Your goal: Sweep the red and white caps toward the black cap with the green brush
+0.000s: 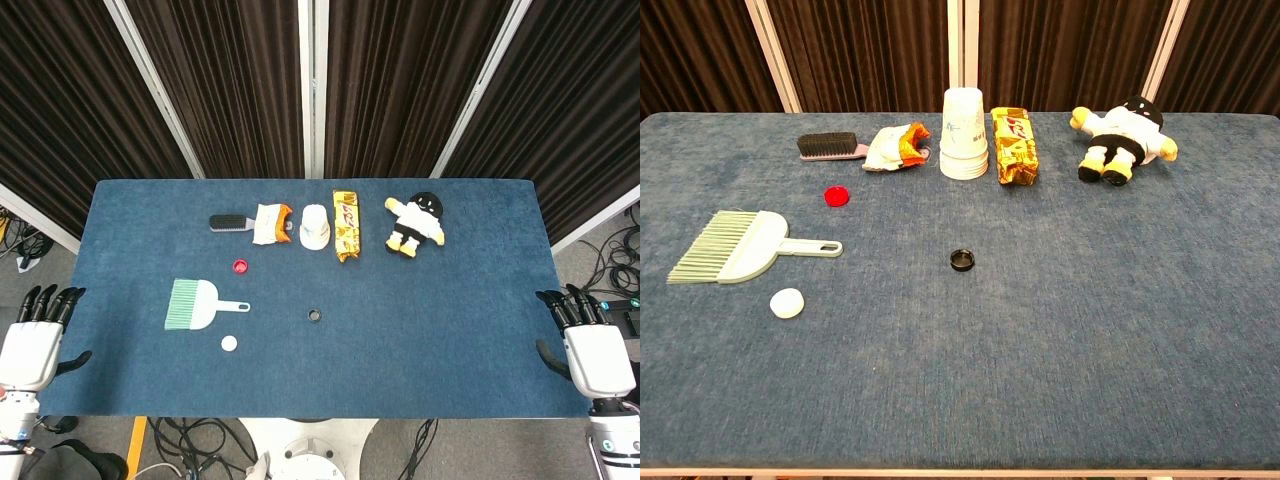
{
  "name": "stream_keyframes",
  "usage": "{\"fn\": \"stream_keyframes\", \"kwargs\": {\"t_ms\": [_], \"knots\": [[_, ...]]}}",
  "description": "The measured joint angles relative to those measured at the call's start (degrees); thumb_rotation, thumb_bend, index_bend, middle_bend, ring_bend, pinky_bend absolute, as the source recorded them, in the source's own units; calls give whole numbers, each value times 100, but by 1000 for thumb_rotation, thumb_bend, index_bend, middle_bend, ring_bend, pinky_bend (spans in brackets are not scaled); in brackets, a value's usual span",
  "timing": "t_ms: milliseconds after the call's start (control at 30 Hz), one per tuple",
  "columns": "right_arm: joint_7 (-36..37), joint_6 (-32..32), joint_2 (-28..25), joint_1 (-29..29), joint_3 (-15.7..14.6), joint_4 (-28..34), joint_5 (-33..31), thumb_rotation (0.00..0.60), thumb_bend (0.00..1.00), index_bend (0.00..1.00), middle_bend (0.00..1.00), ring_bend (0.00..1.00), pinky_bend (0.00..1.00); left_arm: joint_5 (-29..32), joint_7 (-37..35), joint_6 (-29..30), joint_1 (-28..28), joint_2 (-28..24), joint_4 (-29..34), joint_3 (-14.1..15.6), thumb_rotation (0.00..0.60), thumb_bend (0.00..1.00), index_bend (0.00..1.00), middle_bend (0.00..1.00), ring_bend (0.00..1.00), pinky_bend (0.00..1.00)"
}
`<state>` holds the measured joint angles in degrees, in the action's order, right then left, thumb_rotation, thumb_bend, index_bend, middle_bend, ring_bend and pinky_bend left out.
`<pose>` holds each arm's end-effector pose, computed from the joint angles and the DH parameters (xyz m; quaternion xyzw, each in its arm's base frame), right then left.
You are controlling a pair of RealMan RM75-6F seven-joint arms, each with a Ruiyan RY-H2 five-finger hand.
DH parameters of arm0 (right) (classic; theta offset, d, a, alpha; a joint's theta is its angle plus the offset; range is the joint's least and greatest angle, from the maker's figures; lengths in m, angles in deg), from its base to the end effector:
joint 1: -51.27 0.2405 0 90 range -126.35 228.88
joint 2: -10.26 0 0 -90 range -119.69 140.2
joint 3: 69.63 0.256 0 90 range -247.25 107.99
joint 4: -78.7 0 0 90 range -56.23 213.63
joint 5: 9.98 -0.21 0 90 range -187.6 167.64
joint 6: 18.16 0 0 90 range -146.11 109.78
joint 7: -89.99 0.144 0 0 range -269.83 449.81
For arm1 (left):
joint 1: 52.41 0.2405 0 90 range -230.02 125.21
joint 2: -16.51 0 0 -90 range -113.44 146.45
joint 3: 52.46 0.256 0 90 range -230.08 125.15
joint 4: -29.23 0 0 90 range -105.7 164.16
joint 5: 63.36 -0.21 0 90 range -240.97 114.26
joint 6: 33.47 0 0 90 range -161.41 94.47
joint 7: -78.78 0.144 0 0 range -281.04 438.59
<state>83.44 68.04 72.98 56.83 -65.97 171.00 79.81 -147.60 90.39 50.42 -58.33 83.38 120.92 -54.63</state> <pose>-0.2996 -0.1873 0.1676 0.6333 -0.3160 0.3740 0.5994 -0.3117 0.1840 0.1417 -0.6269 -0.3480 -0.3298 0.6142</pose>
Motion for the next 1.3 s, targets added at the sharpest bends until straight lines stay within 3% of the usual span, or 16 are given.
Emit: {"fn": "stream_keyframes", "kwargs": {"t_ms": [467, 600, 800, 967, 1300], "knots": [[160, 387, -10, -80, 69, -121, 167, 600, 219, 183, 192, 86, 177, -84, -113, 37, -109, 92, 20, -111, 600, 99, 130, 148, 84, 66], [153, 417, -32, -50, 116, -111, 196, 600, 218, 183, 191, 86, 177, -136, -193, -99, -332, 138, 9, -242, 600, 100, 163, 201, 114, 66], [114, 461, -54, -37, 140, -108, 230, 600, 216, 183, 190, 86, 177, -147, -308, -705, -857, 234, -102, -433, 600, 140, 244, 294, 197, 67], [123, 517, -84, -56, 151, -94, 237, 600, 217, 183, 189, 86, 177, -41, -316, -1528, -1425, 473, -201, -537, 600, 226, 258, 311, 219, 67], [188, 615, -139, -165, 146, -120, 151, 600, 218, 183, 184, 86, 174, 869, 225, -2845, -2411, 1602, -777, -749, 600, 286, 298, 313, 219, 72]]}}
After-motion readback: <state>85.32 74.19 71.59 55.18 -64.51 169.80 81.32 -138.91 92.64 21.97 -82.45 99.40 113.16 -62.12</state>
